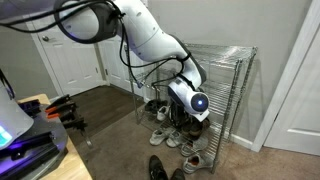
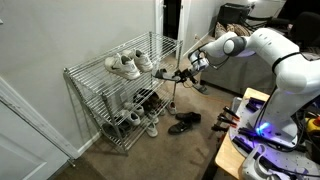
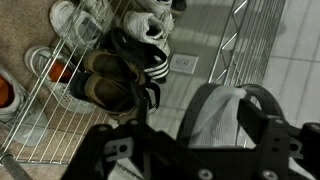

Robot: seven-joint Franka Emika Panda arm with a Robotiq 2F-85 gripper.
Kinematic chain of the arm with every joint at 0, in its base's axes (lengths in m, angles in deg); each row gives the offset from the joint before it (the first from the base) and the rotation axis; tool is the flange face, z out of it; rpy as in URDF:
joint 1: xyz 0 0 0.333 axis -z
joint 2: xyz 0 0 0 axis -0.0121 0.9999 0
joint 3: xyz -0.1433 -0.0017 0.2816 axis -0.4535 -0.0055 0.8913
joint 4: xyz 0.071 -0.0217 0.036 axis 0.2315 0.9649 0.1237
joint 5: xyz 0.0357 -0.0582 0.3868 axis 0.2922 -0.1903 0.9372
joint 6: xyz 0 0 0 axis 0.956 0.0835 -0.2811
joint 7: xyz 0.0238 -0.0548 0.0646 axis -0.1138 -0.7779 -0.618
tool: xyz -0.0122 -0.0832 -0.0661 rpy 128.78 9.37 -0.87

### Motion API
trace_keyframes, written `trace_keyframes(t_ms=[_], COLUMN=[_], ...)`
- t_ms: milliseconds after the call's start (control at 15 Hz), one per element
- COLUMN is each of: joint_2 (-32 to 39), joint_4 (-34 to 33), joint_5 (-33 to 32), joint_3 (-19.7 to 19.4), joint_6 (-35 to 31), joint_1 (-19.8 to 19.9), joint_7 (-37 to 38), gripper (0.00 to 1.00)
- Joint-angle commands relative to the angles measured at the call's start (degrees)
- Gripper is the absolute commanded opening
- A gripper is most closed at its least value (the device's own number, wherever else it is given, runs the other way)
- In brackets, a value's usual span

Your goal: Move one Nike slipper to the top rack

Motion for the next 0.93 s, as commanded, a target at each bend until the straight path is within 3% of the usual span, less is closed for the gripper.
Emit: trace_keyframes(t_ms=[0,533,733,867], joint_2=[4.5,4.4,4.3,2.5], joint_4=[-5.2,-5.3,-5.1,-2.5], joint_5=[0.9,6.8,8.3,7.4], joint_3=[1.4,-1.4,-2.5,-0.7], joint_6=[1.5,6.1,9.3,10.4], joint_1=[1.2,0.5,0.5,2.3], joint_7=[-1.8,-5.1,-6.7,-9.8], gripper=[0.59,0.11,0.08,0.05])
